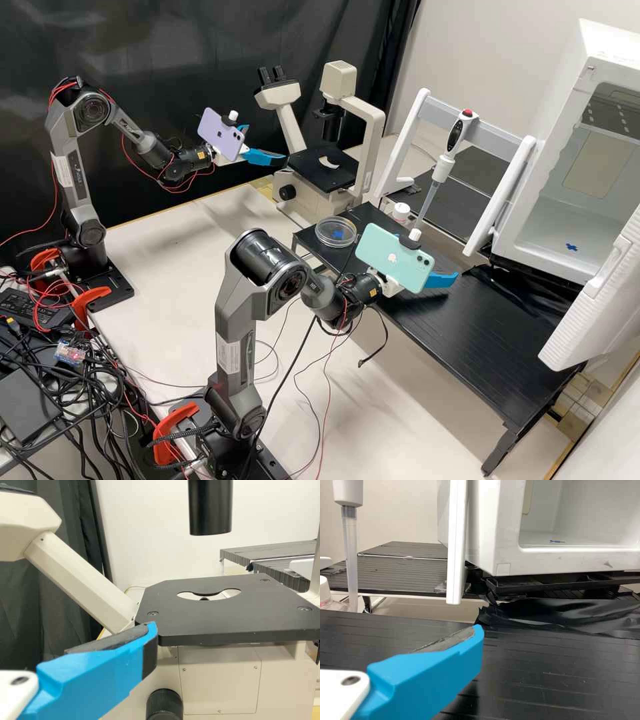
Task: Move the petri dish to the incubator
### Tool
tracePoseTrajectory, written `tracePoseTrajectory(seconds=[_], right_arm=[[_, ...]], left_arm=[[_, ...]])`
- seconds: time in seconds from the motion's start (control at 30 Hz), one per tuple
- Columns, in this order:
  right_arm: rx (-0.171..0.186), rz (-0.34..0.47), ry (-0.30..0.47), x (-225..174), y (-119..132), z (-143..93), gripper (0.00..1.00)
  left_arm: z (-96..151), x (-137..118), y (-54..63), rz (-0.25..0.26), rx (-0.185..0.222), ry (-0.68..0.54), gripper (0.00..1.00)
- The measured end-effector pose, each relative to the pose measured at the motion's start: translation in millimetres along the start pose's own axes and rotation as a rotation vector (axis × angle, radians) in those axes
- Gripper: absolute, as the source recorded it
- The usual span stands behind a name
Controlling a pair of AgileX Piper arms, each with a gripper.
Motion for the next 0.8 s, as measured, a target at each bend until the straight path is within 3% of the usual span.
tracePoseTrajectory(seconds=[0.43, 0.67, 0.8], right_arm=[[0.016, -0.015, 0.019, -13.1, -2.1, -1.0, 1.0], [-0.011, 0.043, 0.221, -47.2, 1.7, -24.4, 1.0], [-0.018, 0.024, 0.339, -62.9, -8.3, -40.0, 1.0]], left_arm=[[0.0, 0.0, 0.0, 0.0, 0.0, 0.0, 1.0], [0.0, 0.0, 0.0, 0.0, 0.0, 0.0, 1.0], [0.0, 0.0, 0.0, 0.0, 0.0, 0.0, 1.0]])
